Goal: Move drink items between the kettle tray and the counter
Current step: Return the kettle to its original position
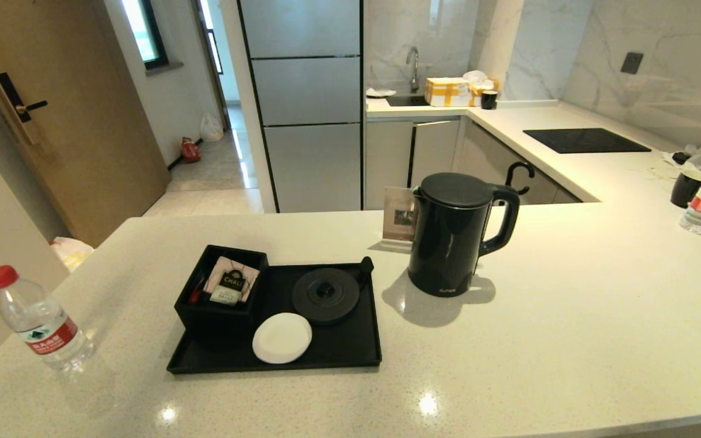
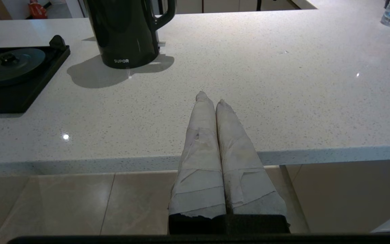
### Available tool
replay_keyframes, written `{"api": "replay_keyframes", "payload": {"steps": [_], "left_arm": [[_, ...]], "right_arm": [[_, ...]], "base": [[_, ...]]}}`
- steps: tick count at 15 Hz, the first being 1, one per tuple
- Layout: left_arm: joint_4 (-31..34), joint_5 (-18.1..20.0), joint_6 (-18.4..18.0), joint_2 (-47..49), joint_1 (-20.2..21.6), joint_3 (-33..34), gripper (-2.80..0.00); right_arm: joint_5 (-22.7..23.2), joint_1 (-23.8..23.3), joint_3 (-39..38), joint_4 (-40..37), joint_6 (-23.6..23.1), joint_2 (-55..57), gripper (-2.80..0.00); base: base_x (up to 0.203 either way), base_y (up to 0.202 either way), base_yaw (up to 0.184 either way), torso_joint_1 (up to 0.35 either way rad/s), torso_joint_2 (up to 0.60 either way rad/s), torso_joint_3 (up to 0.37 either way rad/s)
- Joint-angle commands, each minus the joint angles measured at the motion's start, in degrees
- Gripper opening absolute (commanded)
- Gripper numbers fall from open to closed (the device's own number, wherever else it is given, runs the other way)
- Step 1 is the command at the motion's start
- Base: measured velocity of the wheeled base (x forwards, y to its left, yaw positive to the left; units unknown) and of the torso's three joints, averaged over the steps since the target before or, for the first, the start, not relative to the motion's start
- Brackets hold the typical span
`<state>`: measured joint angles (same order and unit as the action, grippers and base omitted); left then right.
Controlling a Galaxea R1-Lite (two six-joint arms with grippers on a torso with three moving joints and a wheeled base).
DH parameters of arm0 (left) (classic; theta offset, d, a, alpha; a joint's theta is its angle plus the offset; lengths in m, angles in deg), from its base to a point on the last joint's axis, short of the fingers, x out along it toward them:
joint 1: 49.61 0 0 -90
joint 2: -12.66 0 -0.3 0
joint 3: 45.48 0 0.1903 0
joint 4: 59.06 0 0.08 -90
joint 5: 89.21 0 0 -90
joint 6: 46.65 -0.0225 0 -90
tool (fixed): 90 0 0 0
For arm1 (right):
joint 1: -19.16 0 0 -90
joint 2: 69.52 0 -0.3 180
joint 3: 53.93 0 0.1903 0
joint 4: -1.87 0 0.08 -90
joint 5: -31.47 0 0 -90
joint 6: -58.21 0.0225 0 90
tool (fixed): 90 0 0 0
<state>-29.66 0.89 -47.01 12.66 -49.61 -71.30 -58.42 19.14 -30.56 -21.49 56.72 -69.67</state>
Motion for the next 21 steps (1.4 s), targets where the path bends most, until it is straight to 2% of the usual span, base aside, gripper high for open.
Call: {"api": "replay_keyframes", "payload": {"steps": [1,7,10,13,15,16,18,20,21], "left_arm": [[0.0,0.0,0.0,0.0,0.0,0.0,-2.80],[0.0,0.0,0.0,0.0,0.0,0.0,-2.80],[0.0,0.0,0.0,0.0,0.0,0.0,-2.80],[0.0,0.0,0.0,0.0,0.0,0.0,-2.80],[0.0,0.0,0.0,0.0,0.0,0.0,-2.80],[0.0,0.0,0.0,0.0,0.0,0.0,-2.80],[0.0,0.0,0.0,0.0,0.1,0.0,-2.80],[0.0,0.0,0.0,0.0,0.0,0.0,-2.80],[0.0,0.0,0.0,0.0,0.0,0.0,-2.80]], "right_arm": [[0.0,0.0,0.0,0.0,1.0,0.2,-2.80],[-0.1,0.0,0.3,-0.5,0.8,0.2,-2.80],[0.0,0.0,5.8,-2.0,1.9,3.3,-2.80],[1.1,0.1,23.5,-4.4,7.3,15.4,-2.80],[5.3,0.1,30.1,-10.8,8.5,24.3,-2.80],[7.2,0.1,32.1,-16.6,7.9,28.0,-2.80],[9.3,0.2,34.0,-21.8,5.6,34.6,-2.80],[10.9,0.4,34.4,-20.9,4.5,41.3,-2.80],[11.3,0.7,34.4,-18.0,4.5,46.3,-2.80]], "base": [[0.000,0.000,0.000,0.000,0.00,0.000],[0.000,0.000,0.000,0.000,0.00,0.000],[0.000,0.000,0.000,0.000,0.00,0.000],[0.000,0.000,0.000,0.000,0.00,0.000],[0.000,0.000,0.000,0.000,0.00,0.000],[0.000,0.000,0.000,0.000,0.00,0.000],[0.000,0.000,0.000,0.000,0.00,0.000],[0.000,0.000,0.000,0.000,0.00,0.000],[0.000,0.000,0.000,0.000,0.00,0.000]]}}
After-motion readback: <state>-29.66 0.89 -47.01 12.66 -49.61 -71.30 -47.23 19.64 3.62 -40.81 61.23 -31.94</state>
